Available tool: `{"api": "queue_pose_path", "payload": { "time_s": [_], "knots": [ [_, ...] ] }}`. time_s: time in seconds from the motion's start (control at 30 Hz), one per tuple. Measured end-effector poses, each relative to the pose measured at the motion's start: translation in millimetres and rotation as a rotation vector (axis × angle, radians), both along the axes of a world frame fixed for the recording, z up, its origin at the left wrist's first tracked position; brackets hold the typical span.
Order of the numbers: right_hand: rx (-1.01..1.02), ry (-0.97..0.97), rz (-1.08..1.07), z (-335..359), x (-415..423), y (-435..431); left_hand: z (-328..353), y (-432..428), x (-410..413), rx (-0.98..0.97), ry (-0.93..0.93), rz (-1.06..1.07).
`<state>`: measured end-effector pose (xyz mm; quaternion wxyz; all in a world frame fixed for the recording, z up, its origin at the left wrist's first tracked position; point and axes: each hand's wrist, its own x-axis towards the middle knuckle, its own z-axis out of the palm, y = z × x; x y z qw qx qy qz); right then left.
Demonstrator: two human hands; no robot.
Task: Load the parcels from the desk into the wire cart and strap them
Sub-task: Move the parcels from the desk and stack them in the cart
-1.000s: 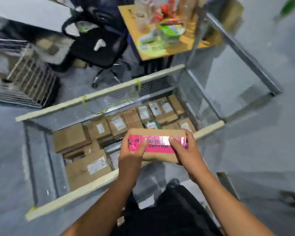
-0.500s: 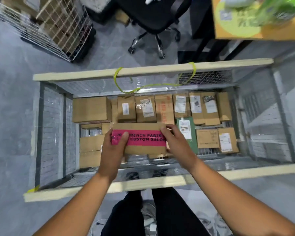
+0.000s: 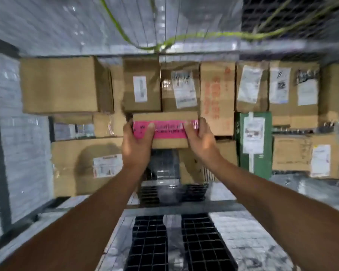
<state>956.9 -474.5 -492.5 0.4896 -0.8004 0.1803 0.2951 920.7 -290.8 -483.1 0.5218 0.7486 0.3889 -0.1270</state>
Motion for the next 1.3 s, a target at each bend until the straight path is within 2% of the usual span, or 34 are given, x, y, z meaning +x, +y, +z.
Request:
{"api": "queue_pose_path", "payload": {
  "time_s": [0.2,0.33,0.4,0.5,0.57,0.73,0.83,0.93,1.07,1.2,1.3],
  "knots": [
    [-0.087,-0.076,0.049,-40,-13,4,-37,7,-2,0.137,0.022,-0.16],
    [-0.278,-0.197,0.092,-59,-15,-3,-58,-5,2,0.394,0.029,-0.332],
    [-0.381,-0.25,0.204,-68,-14,-8,-68,-13,5,0.467,0.106,-0.376],
    [-0.673,-0.3,0.52,-87,-11,-14,-83,-22,8,0.516,0.227,-0.36],
    [-0.704,-0.318,0.565,-96,-9,-14,-93,-25,12,0.524,0.235,-0.358],
    [-0.666,-0.268,0.51,-96,-8,-15,-88,-24,17,0.563,0.308,-0.416],
    [-0.528,-0.173,0.523,-56,-11,-30,-53,-13,9,0.476,0.352,-0.299],
    [-0.508,-0.184,0.64,16,-12,-53,16,5,4,0.393,0.437,-0.237],
    [-0.577,-0.103,0.618,137,-18,-82,133,19,-9,0.415,0.391,-0.473],
    [-0.643,-0.076,0.518,244,-39,-104,239,-4,-10,0.268,0.182,-0.614],
    [-0.657,-0.106,0.349,324,-72,-112,304,-39,-16,0.304,0.07,-0.864]
  ]
}}
